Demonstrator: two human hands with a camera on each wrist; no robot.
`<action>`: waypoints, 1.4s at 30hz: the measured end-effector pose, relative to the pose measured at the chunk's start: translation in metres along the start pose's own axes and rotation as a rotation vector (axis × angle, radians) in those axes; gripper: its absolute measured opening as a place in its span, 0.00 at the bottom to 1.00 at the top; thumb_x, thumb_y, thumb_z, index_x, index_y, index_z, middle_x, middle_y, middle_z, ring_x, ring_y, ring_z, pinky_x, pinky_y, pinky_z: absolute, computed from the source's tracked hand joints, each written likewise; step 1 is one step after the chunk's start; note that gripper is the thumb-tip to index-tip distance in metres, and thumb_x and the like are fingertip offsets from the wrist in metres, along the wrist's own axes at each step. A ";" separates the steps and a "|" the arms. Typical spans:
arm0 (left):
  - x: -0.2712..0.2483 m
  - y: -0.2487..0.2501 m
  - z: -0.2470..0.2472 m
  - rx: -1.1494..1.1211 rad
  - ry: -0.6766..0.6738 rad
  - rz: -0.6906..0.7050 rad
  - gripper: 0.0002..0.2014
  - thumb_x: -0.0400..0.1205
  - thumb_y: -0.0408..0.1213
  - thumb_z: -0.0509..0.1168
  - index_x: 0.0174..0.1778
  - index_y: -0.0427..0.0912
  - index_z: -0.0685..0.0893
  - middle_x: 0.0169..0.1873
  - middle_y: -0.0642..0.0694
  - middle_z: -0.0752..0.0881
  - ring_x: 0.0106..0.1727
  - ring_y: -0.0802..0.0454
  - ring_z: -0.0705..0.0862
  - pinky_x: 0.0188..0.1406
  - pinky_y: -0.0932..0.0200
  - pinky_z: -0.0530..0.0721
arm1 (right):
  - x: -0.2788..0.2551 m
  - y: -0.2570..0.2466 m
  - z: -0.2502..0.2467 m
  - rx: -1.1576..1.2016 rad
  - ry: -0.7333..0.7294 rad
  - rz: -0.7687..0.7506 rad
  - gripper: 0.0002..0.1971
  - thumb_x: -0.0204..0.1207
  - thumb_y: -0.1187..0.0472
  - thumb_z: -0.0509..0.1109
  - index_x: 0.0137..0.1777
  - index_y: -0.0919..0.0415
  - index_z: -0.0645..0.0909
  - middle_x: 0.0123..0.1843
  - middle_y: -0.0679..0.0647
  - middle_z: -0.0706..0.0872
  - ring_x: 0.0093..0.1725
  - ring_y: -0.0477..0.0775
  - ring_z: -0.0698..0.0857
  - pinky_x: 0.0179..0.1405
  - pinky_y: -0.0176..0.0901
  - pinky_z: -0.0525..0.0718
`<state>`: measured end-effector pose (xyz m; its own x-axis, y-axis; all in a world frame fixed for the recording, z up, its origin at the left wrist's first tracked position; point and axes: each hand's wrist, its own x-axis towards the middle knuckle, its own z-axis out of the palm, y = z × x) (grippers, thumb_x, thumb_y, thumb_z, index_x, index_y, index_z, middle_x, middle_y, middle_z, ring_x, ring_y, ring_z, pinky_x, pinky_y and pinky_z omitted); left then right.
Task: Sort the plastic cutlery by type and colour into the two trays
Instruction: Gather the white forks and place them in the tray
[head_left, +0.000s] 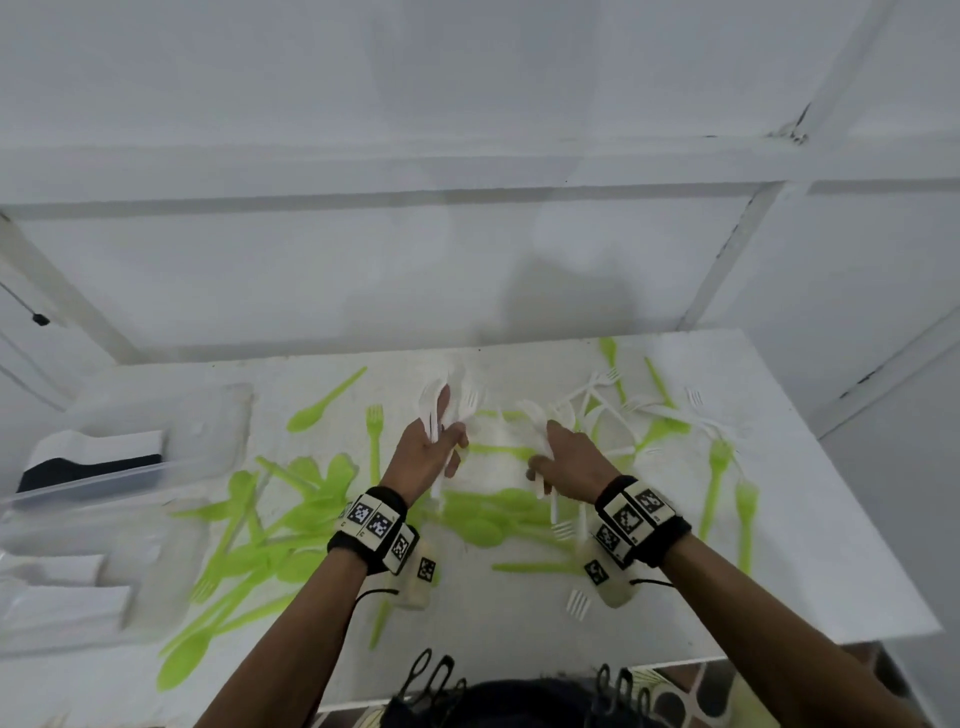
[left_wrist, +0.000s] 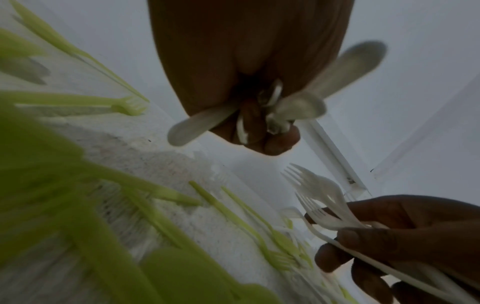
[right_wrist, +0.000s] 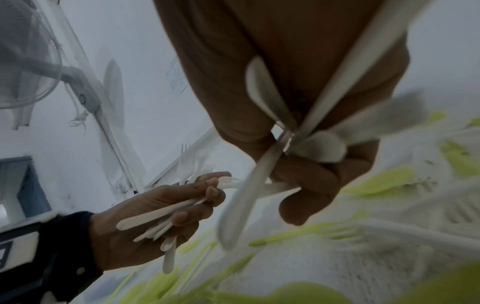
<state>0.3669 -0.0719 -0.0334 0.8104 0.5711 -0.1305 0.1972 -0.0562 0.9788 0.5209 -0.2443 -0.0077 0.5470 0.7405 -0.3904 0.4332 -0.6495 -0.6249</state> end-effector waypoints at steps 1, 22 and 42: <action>0.001 0.001 0.003 -0.018 -0.002 -0.005 0.29 0.90 0.34 0.63 0.86 0.53 0.62 0.38 0.53 0.87 0.22 0.49 0.75 0.31 0.60 0.79 | -0.004 0.002 -0.002 0.016 0.032 0.007 0.10 0.82 0.63 0.69 0.57 0.62 0.71 0.48 0.62 0.90 0.35 0.50 0.87 0.30 0.33 0.81; 0.016 0.014 0.062 0.218 -0.291 -0.005 0.19 0.83 0.21 0.57 0.53 0.52 0.81 0.40 0.44 0.80 0.33 0.53 0.78 0.43 0.57 0.80 | -0.035 0.074 -0.024 0.222 0.329 0.004 0.06 0.86 0.60 0.67 0.53 0.62 0.74 0.35 0.52 0.92 0.23 0.52 0.85 0.33 0.46 0.86; 0.014 0.007 0.138 1.073 -0.490 0.326 0.22 0.79 0.56 0.73 0.67 0.52 0.86 0.62 0.47 0.81 0.61 0.44 0.84 0.53 0.47 0.83 | -0.045 0.142 -0.042 0.389 0.512 0.181 0.19 0.84 0.42 0.68 0.43 0.57 0.74 0.41 0.61 0.85 0.43 0.67 0.87 0.49 0.65 0.88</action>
<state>0.4561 -0.1771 -0.0500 0.9832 0.0486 -0.1759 0.1133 -0.9181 0.3799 0.5879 -0.3768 -0.0505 0.8995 0.3876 -0.2016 0.0650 -0.5750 -0.8156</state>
